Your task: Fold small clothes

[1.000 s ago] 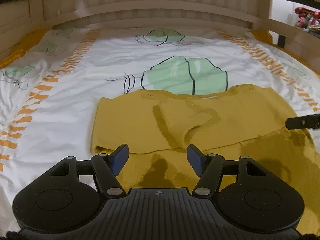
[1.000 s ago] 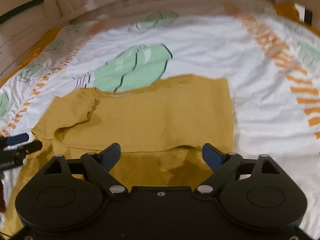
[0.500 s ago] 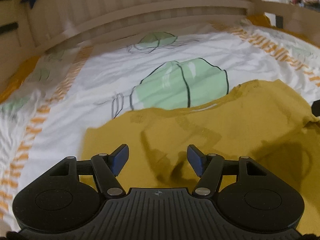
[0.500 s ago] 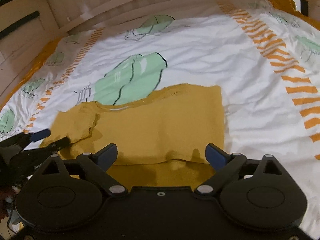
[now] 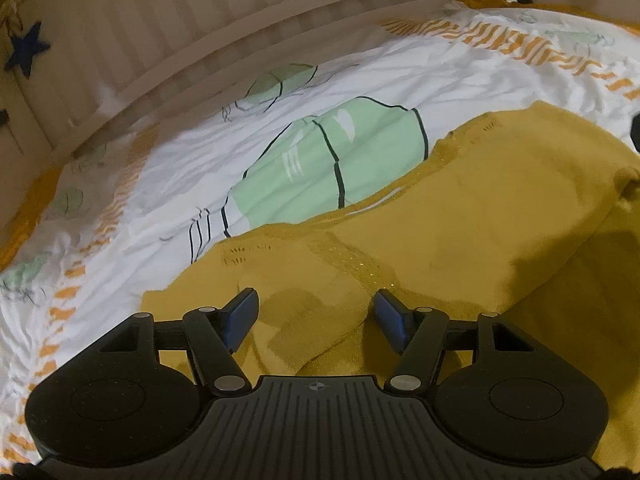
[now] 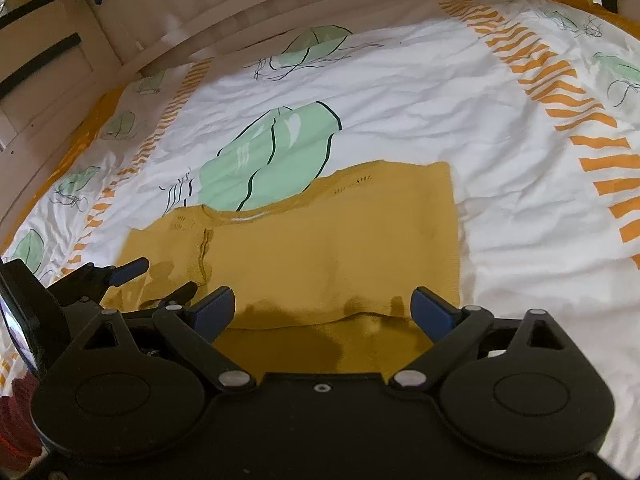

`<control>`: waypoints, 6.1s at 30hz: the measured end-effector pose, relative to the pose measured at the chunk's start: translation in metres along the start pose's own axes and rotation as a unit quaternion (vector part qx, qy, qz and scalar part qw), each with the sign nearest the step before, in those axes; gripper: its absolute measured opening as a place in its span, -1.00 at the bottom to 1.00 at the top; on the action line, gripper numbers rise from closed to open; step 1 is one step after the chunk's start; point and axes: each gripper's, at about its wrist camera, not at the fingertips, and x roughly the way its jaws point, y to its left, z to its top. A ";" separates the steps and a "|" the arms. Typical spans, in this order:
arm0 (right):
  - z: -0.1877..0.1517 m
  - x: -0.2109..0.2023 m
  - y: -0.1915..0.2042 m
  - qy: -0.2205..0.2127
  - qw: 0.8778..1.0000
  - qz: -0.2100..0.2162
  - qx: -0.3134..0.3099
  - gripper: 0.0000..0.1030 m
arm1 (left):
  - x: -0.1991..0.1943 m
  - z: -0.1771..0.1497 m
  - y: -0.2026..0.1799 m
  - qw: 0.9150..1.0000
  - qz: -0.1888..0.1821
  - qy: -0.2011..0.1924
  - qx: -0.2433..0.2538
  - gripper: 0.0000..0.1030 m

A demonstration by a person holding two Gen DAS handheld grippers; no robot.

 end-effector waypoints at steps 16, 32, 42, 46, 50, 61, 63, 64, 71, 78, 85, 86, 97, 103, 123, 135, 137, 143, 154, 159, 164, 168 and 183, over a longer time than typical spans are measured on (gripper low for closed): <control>-0.002 0.003 0.001 0.005 1.000 0.011 0.008 0.86 | 0.006 0.000 -0.013 0.999 0.038 -0.013 0.033 0.10; -0.015 0.021 0.007 0.047 0.998 -0.016 -0.032 0.85 | 0.012 -0.036 0.107 0.961 0.010 0.026 -0.275 -0.88; -0.023 0.029 0.008 0.069 0.996 -0.024 -0.046 0.85 | 0.019 -0.048 0.123 0.949 -0.048 0.041 -0.309 -0.87; -0.024 0.028 0.009 0.072 0.996 -0.024 -0.050 0.85 | 0.006 -0.029 0.129 0.942 -0.063 0.014 -0.330 -0.89; -0.025 0.028 0.009 0.073 0.996 -0.024 -0.050 0.85 | -0.013 0.017 0.129 0.943 -0.092 -0.023 -0.320 -0.89; -0.027 0.024 0.002 0.048 0.998 0.003 -0.042 0.85 | -0.080 0.178 0.095 0.936 -0.215 -0.120 -0.253 -0.89; -0.026 0.023 0.003 0.032 0.998 0.015 -0.042 0.85 | -0.091 0.198 0.082 0.936 -0.227 -0.133 -0.233 -0.89; -0.026 0.022 0.004 0.023 0.999 0.022 -0.043 0.85 | -0.096 0.207 0.076 0.936 -0.232 -0.139 -0.224 -0.89; -0.028 0.019 0.020 -0.049 0.995 0.066 -0.054 0.86 | -0.122 0.256 0.039 0.934 -0.261 -0.168 -0.178 -0.89; -0.026 0.039 0.035 -0.094 0.989 0.100 -0.062 0.86 | -0.138 0.276 0.018 0.930 -0.280 -0.184 -0.153 -0.89; -0.016 0.055 0.014 -0.077 0.995 0.046 -0.050 0.86 | -0.150 0.277 0.016 0.927 -0.278 -0.209 -0.143 -0.89; -0.015 0.059 0.002 -0.061 0.998 0.016 -0.028 0.84 | -0.149 0.275 0.016 0.928 -0.274 -0.209 -0.142 -0.89; -0.020 0.025 0.026 -0.020 0.998 0.006 -0.067 0.83 | -0.125 0.220 0.080 0.944 -0.227 -0.167 -0.173 -0.89; -0.029 0.039 0.034 0.035 0.995 -0.003 -0.096 0.83 | -0.085 0.139 0.127 0.958 -0.181 -0.097 -0.200 -0.89; -0.031 0.035 0.049 0.051 0.993 0.030 -0.105 0.83 | 0.008 -0.043 0.143 0.964 -0.103 0.028 -0.243 -0.83; -0.032 0.034 0.051 0.052 0.993 0.034 -0.104 0.83 | 0.012 -0.067 0.168 0.943 -0.107 0.040 -0.311 -0.61; -0.032 0.035 0.050 0.053 0.993 0.033 -0.104 0.83 | 0.015 -0.065 0.171 0.941 -0.117 0.043 -0.316 -0.60; -0.033 0.036 0.052 0.055 0.992 0.031 -0.105 0.83 | 0.026 -0.060 0.177 0.930 -0.132 0.058 -0.340 -0.60; -0.034 0.035 0.051 0.052 0.993 0.029 -0.107 0.83 | -0.025 -0.024 0.162 0.964 -0.076 -0.097 -0.234 -0.85; -0.035 0.040 0.049 0.060 0.992 0.021 -0.108 0.83 | 0.018 -0.049 0.162 0.965 -0.050 0.048 -0.253 -0.79; -0.032 0.038 0.043 0.052 0.993 0.014 -0.101 0.83 | 0.024 -0.070 0.173 0.951 -0.038 0.071 -0.300 -0.54; -0.025 0.035 0.031 0.029 0.996 -0.003 -0.081 0.85 | 0.017 -0.072 0.176 0.952 -0.032 0.071 -0.296 -0.48; -0.038 0.061 0.018 0.064 0.991 -0.058 -0.102 1.00 | -0.021 -0.103 0.150 0.957 -0.037 0.126 -0.260 0.58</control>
